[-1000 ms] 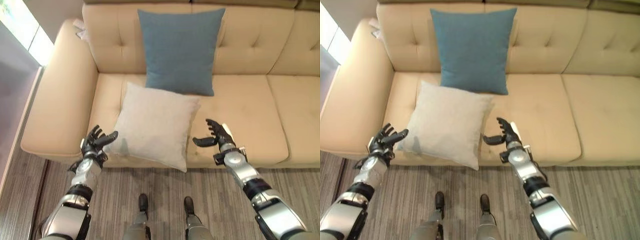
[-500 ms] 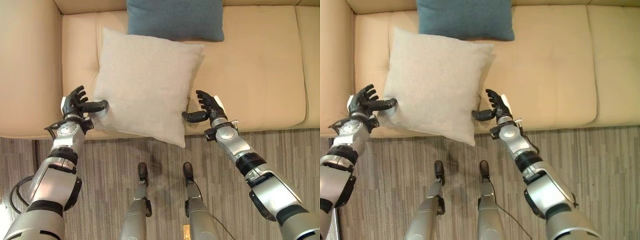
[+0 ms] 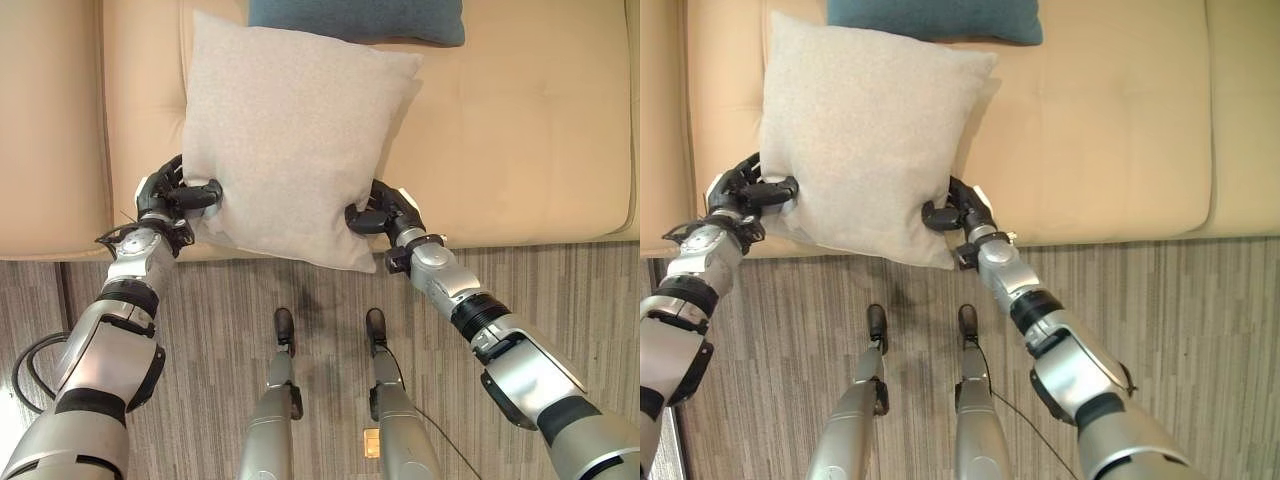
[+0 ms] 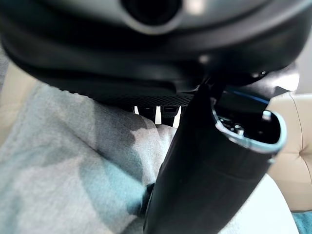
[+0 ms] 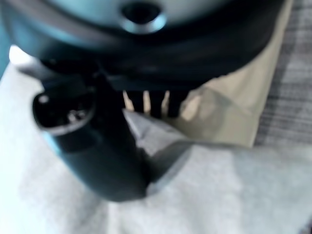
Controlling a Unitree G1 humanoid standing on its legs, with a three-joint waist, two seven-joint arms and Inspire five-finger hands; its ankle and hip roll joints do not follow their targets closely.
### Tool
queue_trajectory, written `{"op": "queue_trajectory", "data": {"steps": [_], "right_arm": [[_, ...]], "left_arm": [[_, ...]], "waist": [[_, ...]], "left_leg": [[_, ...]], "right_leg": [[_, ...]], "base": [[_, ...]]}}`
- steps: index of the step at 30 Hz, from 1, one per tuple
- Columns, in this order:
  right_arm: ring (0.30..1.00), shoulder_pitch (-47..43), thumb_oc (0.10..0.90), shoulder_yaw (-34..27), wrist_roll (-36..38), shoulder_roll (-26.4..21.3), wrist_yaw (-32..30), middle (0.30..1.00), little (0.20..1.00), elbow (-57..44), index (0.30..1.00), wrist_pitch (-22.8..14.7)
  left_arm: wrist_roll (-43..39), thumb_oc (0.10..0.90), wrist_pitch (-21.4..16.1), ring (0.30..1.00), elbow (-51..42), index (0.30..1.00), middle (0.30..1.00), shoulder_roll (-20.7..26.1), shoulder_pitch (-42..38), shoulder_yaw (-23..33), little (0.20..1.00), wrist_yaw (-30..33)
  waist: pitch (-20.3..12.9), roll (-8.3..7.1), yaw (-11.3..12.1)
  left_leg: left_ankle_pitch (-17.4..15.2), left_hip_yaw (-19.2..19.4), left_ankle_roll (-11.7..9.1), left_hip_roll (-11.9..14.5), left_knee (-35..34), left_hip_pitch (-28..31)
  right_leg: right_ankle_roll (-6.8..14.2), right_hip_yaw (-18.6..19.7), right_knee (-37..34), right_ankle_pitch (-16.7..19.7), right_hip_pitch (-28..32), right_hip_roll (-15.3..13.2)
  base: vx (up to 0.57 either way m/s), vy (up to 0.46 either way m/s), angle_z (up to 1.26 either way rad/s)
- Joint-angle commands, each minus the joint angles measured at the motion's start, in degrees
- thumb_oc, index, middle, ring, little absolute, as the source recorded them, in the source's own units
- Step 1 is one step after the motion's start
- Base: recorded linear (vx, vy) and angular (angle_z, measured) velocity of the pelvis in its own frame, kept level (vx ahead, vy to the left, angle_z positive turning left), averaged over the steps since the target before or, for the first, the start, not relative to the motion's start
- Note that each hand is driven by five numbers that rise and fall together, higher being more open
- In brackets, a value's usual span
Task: Pick up all the scattered cushions and arrange them neatly on the sofa.
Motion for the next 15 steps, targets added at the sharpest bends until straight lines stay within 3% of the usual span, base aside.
{"op": "queue_trajectory", "data": {"steps": [1, 8, 9, 10, 11, 15], "right_arm": [[0.900, -2.9, 0.800, 4.0, 1.6, 13.3, 8.4, 0.900, 0.900, -5.5, 0.900, -4.5], [0.900, -0.9, 0.800, 4.3, 0.2, 17.4, 10.5, 0.900, 0.900, -9.0, 0.900, -5.1], [0.467, -1.0, 0.511, 4.1, 0.2, 18.0, 10.6, 0.467, 0.467, -8.9, 0.467, -5.3], [0.300, -1.1, 0.400, 3.4, 0.2, 18.8, 10.5, 0.300, 0.300, -8.7, 0.300, -5.6], [0.300, -1.0, 0.400, 3.5, 0.0, 19.0, 10.6, 0.300, 0.300, -8.8, 0.300, -5.6], [0.300, -0.9, 0.400, 3.8, -0.4, 18.9, 10.5, 0.300, 0.300, -9.1, 0.300, -5.6]], "left_arm": [[-3.2, 0.800, 3.6, 0.900, -0.5, 0.900, 0.900, -15.1, -2.5, -2.6, 0.900, -10.4], [-17.6, 0.800, 5.8, 0.900, -4.8, 0.900, 0.900, -24.8, 3.7, 4.7, 0.900, -14.6], [-17.3, 0.776, 5.2, 0.865, -4.7, 0.865, 0.865, -25.4, 4.0, 4.4, 0.865, -14.6], [-16.4, 0.599, 4.0, 0.599, -5.1, 0.599, 0.599, -26.2, 4.0, 3.6, 0.599, -14.4], [-16.0, 0.400, 3.6, 0.300, -5.8, 0.300, 0.300, -26.5, 4.1, 3.3, 0.300, -14.6], [-15.6, 0.400, 3.1, 0.300, -6.8, 0.300, 0.300, -26.6, 4.5, 3.2, 0.300, -14.7]], "waist": [[-2.9, -0.24, -0.3], [-3.5, -0.72, -0.3], [-3.6, -0.70, -0.3], [-3.6, -0.63, -0.2], [-3.5, -0.61, -0.2], [-3.5, -0.64, -0.2]], "left_leg": [[-6.2, -4.9, -5.2, -0.5, 0.0, 2.0], [-7.2, -5.0, -5.3, 0.0, 0.0, 4.3], [-7.2, -4.9, -5.3, 0.0, 0.0, 4.6], [-7.3, -4.9, -5.3, 0.0, 0.0, 5.0], [-7.4, -4.8, -5.3, 0.0, 0.0, 5.2], [-7.1, -4.8, -5.4, 0.0, 0.0, 5.1]], "right_leg": [[3.0, 0.5, 0.2, -3.2, -0.8, -1.4], [2.9, 0.7, 0.2, -4.2, 1.5, -1.4], [2.9, 0.8, 0.2, -4.2, 1.7, -1.5], [2.8, 0.7, 0.2, -4.1, 2.1, -1.6], [2.8, 0.7, 0.2, -4.2, 2.4, -1.6], [2.9, 0.7, 0.2, -4.0, 2.3, -1.6]], "base": [[0.03, 0.009, -0.03], [0.00, 0.000, 0.00], [0.01, -0.018, -0.03], [0.00, 0.000, 0.00], [0.00, 0.000, 0.00], [0.00, 0.000, 0.00]]}}
